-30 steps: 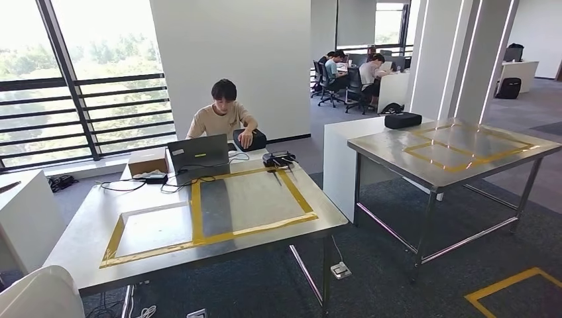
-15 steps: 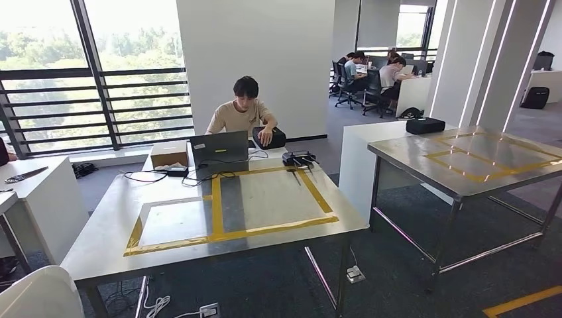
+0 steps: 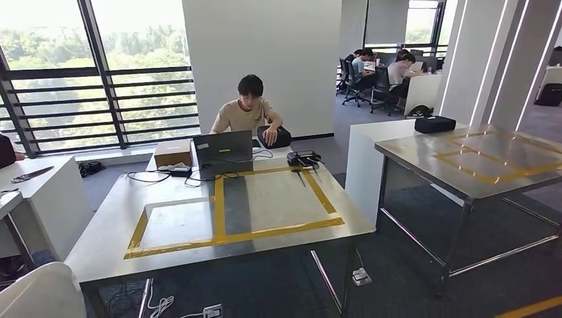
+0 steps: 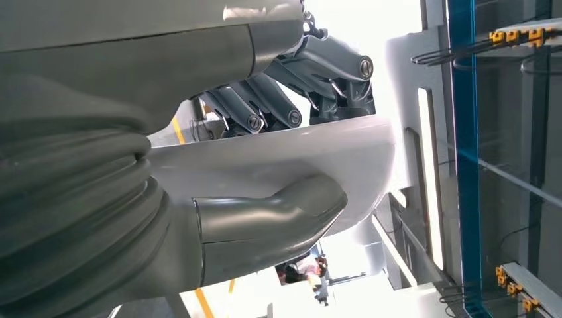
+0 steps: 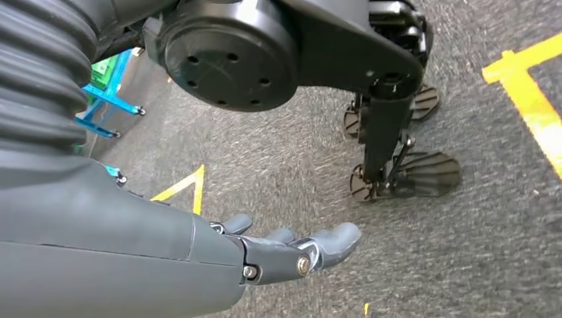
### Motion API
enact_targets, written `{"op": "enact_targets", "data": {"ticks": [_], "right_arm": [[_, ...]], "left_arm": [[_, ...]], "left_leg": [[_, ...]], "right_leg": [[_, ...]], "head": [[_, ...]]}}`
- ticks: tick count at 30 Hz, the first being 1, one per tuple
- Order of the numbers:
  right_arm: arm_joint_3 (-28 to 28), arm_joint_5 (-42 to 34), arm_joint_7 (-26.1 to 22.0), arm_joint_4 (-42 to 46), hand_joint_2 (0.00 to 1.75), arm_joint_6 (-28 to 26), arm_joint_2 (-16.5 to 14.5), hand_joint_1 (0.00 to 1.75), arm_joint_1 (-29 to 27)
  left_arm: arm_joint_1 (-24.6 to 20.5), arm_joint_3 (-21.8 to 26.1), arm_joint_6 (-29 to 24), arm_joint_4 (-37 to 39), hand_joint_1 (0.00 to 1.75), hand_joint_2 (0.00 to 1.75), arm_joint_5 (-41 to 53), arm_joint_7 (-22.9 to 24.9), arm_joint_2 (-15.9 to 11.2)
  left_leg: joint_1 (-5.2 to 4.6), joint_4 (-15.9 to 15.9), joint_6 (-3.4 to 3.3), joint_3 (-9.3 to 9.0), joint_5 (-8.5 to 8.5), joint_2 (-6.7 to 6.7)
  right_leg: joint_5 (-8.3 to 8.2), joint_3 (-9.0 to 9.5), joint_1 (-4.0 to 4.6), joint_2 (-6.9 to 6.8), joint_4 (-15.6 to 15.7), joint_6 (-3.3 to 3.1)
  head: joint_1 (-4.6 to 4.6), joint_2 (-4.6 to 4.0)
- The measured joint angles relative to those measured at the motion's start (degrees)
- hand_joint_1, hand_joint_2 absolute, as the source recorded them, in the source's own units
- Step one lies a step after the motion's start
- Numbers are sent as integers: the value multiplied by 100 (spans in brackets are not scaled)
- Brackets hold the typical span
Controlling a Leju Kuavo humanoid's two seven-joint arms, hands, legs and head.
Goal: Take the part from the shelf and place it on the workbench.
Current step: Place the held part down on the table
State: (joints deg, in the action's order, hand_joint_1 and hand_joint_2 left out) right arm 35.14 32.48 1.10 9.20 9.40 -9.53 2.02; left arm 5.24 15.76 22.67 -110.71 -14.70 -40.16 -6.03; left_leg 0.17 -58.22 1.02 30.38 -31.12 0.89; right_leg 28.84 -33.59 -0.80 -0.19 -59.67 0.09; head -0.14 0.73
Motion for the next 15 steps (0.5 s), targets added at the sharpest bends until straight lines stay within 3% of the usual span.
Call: {"op": "enact_targets", "data": {"ticks": [2, 3, 4, 6, 7, 8, 9, 10, 11, 12, 13, 15], "right_arm": [[3, 10, -4, 0, 175, 0, -7, 0, -8], [4, 15, -7, 1, 175, -1, -9, 0, -6], [7, 19, -8, 1, 175, -1, -12, 0, -8], [9, 24, -3, 1, 175, -1, -11, 0, -10], [11, 25, -1, 1, 175, -1, -11, 0, -17], [13, 26, 4, 1, 175, -2, -12, 0, -25], [16, 26, 9, 1, 175, -6, -14, 0, -30], [19, 26, 15, 1, 175, -10, -18, 0, -32], [22, 26, 24, -2, 175, -14, -24, 0, -38], [25, 24, 36, -4, 175, -17, -31, 0, -31], [28, 24, 51, -6, 175, -21, -38, 0, -22], [31, 25, 85, -8, 175, -30, -47, 0, 11]], "left_arm": [[0, 0, 8, -20, 175, 175, -2, -3, -27], [-5, 0, 17, -29, 175, 175, -2, -5, -42], [-5, 0, 30, -36, 175, 175, -3, -6, -53], [14, 0, 60, -31, 175, 175, 8, -4, -63], [30, 0, 70, -27, 175, 175, 16, -1, -63], [41, 0, 76, -25, 175, 175, 25, 1, -63], [45, 0, 80, -25, 175, 175, 31, 1, -63], [42, 0, 81, -24, 175, 175, 36, 2, -65], [37, 0, 81, -18, 175, 175, 40, 2, -69], [29, 0, 81, -10, 175, 175, 44, 4, -77], [11, 0, 80, -2, 175, 175, 46, 12, -91], [-42, 0, 75, 4, 175, 175, 40, 36, -120]], "left_leg": [[17, -66, 61, -78, -56, -17], [22, -241, 90, -33, -101, -31], [29, -558, 117, 129, -168, -45], [34, -1392, 156, 754, -295, -58], [37, -1686, 161, 1075, -253, -59], [36, -1760, 154, 1298, -77, -60], [35, -1589, 135, 1402, 237, -60], [29, -1208, 103, 1399, 655, -61], [14, -839, 68, 1341, 997, -65], [-11, -535, 24, 1257, 1209, -73], [-35, -327, -17, 1172, 1244, -80], [-59, -192, -86, 1026, 1006, -80]], "right_leg": [[69, 137, -12, 4, 35, -91], [115, 242, -27, 5, 56, -132], [175, 350, -37, 4, 76, -161], [335, 547, -38, 3, 89, -182], [428, 651, -38, 6, 94, -181], [522, 767, -38, 12, 104, -177], [622, 904, -39, 21, 124, -174], [724, 1056, -40, 30, 161, -169], [818, 1197, -40, 37, 220, -155], [894, 1321, -36, 45, 294, -126], [949, 1418, -32, 44, 386, -87], [914, 1574, -16, 35, 504, -8]], "head": [[-9, 0], [-17, -2], [-27, -5], [-42, -10], [-45, -11], [-48, -11], [-51, -11], [-53, -12], [-53, -12], [-55, -16], [-58, -16], [-60, -16]]}}
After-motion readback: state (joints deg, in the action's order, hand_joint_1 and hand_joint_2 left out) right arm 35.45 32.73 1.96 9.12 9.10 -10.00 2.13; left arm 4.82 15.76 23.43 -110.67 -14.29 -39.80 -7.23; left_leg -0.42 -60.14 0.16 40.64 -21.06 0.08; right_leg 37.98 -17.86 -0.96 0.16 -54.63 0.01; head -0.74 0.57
